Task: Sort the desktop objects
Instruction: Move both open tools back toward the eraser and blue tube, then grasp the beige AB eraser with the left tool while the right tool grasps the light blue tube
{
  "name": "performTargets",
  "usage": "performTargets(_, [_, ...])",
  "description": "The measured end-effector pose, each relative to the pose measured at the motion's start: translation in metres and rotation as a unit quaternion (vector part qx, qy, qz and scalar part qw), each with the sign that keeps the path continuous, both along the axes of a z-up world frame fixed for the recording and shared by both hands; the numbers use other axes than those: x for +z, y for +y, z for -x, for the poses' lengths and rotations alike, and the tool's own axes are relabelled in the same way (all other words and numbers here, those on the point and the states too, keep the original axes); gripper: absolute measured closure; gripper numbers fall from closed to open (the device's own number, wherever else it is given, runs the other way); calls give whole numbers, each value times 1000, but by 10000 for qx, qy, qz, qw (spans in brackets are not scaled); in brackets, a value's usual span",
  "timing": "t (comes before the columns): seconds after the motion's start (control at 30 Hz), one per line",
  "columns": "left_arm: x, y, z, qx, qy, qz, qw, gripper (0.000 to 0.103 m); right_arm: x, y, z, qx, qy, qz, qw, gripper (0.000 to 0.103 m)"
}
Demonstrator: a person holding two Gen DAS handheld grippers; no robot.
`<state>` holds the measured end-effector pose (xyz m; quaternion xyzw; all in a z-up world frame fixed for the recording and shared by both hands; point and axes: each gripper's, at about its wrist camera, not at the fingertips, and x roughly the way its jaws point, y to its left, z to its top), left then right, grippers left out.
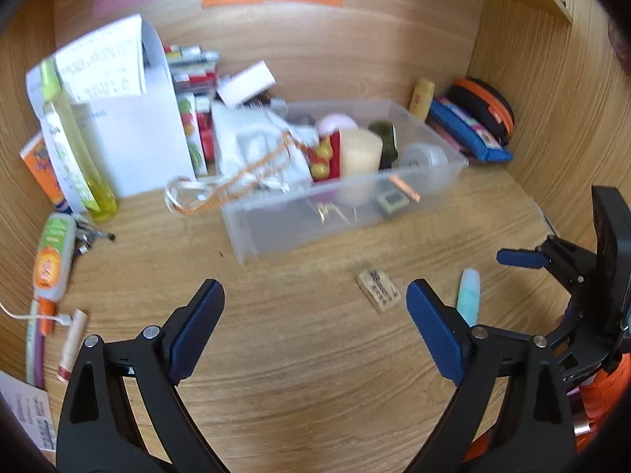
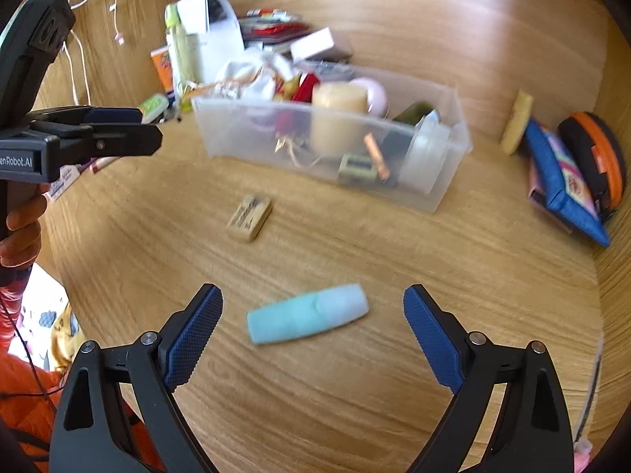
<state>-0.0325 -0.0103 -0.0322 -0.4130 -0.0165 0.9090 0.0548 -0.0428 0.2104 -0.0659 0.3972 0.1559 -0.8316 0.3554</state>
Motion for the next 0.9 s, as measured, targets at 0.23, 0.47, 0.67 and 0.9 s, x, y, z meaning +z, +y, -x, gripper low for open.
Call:
performTargets(0.23, [-28, 15, 13, -225, -421, 66, 9988, 9, -12, -5, 7, 164, -244, -92, 9995, 11])
performTargets(0.47, [-39, 32, 27, -368, -559, 237, 9975, 9, -18, -10, 8, 292, -271, -121, 9991, 22])
performTargets(0.67, [-50, 40, 37, -412, -695, 241, 9964, 13, -18, -10, 8, 336, -102, -237, 9991, 32])
performTargets(0.9, [-57, 48, 47, -482, -839, 245, 9950, 31, -5, 7, 20, 22, 0, -24, 10000, 32])
